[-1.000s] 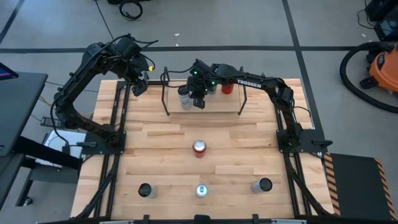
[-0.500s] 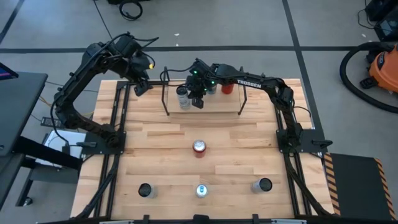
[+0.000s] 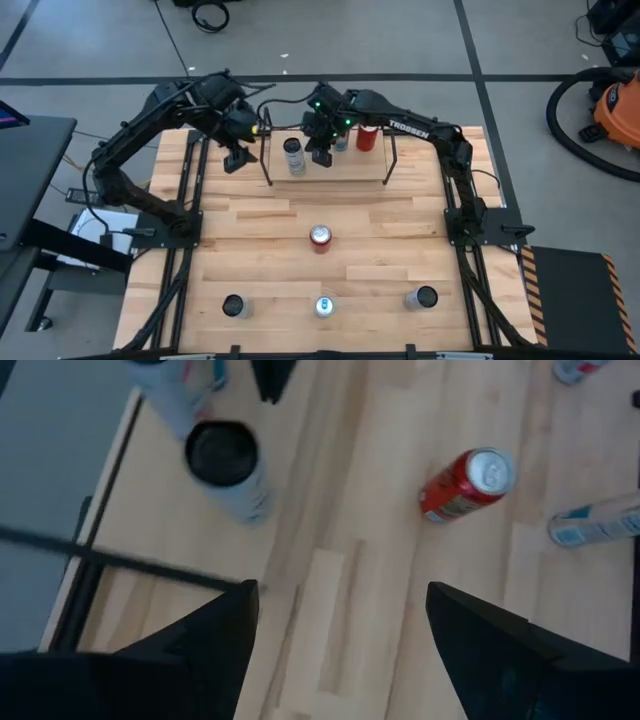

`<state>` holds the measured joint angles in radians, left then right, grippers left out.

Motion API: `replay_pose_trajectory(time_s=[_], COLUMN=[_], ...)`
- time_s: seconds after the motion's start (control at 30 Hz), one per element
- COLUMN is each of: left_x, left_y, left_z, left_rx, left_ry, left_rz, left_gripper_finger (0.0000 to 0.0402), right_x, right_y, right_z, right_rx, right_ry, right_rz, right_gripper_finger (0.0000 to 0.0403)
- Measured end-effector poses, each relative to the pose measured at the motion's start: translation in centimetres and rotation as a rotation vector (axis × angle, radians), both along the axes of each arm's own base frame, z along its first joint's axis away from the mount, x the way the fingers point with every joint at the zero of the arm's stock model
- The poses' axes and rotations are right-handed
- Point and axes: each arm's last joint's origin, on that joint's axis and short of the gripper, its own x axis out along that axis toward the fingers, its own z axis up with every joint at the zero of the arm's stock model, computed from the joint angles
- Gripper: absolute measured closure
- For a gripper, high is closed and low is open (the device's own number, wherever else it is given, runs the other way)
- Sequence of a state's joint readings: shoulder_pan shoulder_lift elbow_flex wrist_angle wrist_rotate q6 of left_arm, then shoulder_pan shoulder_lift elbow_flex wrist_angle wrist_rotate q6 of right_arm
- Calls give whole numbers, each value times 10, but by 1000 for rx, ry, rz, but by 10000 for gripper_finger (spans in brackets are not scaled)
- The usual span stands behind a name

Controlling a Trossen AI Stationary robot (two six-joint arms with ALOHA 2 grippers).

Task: Place canned beverage on shelf
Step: Put the top white and blue soda can on the shelf

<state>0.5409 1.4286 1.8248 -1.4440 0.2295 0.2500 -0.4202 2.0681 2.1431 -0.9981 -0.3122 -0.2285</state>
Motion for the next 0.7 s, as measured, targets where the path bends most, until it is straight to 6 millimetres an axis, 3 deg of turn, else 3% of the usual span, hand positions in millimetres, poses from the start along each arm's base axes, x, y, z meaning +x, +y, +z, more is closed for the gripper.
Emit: replay_pose_trajectory(time_s=[0.33,0.5,0.7], left_x=[43,61,76], left_y=[-6,5,23], left_z=[-20,-31,-44], left_rx=[27,52,76], left_ry=[56,49,49], left_rz=[-132,-136,-130], left_gripper_finger=[111,111,111], right_x=[-40,-75,-101], right_y=[10,17,28], right_z=[59,87,114], right_rx=[-97,-94,-113], right_ry=[59,64,-6], right_rz=[-65,-97,-103], right_gripper_finger=[372,372,372])
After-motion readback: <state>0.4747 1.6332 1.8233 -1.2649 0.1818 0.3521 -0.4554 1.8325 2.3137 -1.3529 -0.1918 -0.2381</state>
